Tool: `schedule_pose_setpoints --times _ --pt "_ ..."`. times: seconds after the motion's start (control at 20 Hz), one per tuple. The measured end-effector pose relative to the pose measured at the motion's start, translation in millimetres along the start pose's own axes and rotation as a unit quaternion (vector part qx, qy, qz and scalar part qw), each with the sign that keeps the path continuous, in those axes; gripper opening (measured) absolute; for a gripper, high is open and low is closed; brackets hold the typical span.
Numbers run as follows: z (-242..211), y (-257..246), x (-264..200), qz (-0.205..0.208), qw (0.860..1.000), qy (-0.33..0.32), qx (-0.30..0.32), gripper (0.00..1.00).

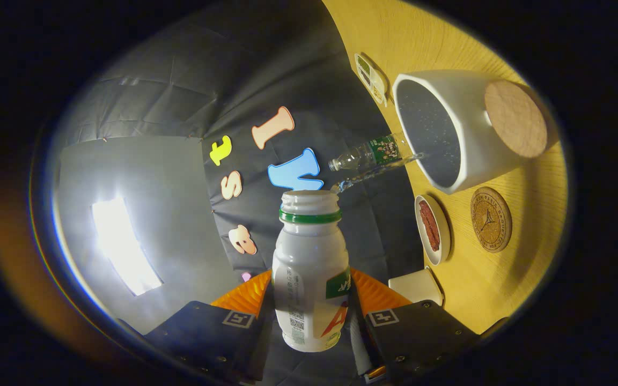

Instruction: Take the bottle from table, then pour the juice into the cup, finally place the bottle on the coaster

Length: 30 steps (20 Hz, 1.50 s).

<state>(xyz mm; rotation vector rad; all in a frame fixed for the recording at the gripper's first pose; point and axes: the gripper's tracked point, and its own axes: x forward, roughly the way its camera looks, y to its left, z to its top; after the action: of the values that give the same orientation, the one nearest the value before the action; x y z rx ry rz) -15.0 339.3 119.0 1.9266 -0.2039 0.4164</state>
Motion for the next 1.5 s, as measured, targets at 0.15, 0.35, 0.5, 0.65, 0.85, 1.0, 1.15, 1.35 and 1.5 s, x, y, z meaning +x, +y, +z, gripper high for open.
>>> schedule_pose_setpoints --times 0.15,0.35,0.5,0.65,0.85,1.0,1.15,1.35,1.5 --pt "1.5 1.2 0.3 0.001 1.0 -0.004 0.009 0.62" --pt "1.2 -0.4 1.2 0.0 1.0 -0.007 0.015 0.62" --pt "3.6 0.4 1.5 0.003 1.0 -0.013 0.024 0.62" --pt "5.0 1.5 3.3 0.003 0.999 -0.016 0.031 0.62" --pt "6.6 3.5 3.3 0.004 0.999 -0.022 0.042 0.62" --pt "7.6 5.4 2.3 0.004 0.999 -0.026 0.047 0.62" --pt "8.8 4.8 3.2 0.004 0.998 -0.03 0.053 0.62" --pt "11.9 4.9 4.2 0.004 0.997 -0.039 0.064 0.62" --pt "13.8 2.4 5.4 0.006 0.996 -0.048 0.074 0.62"
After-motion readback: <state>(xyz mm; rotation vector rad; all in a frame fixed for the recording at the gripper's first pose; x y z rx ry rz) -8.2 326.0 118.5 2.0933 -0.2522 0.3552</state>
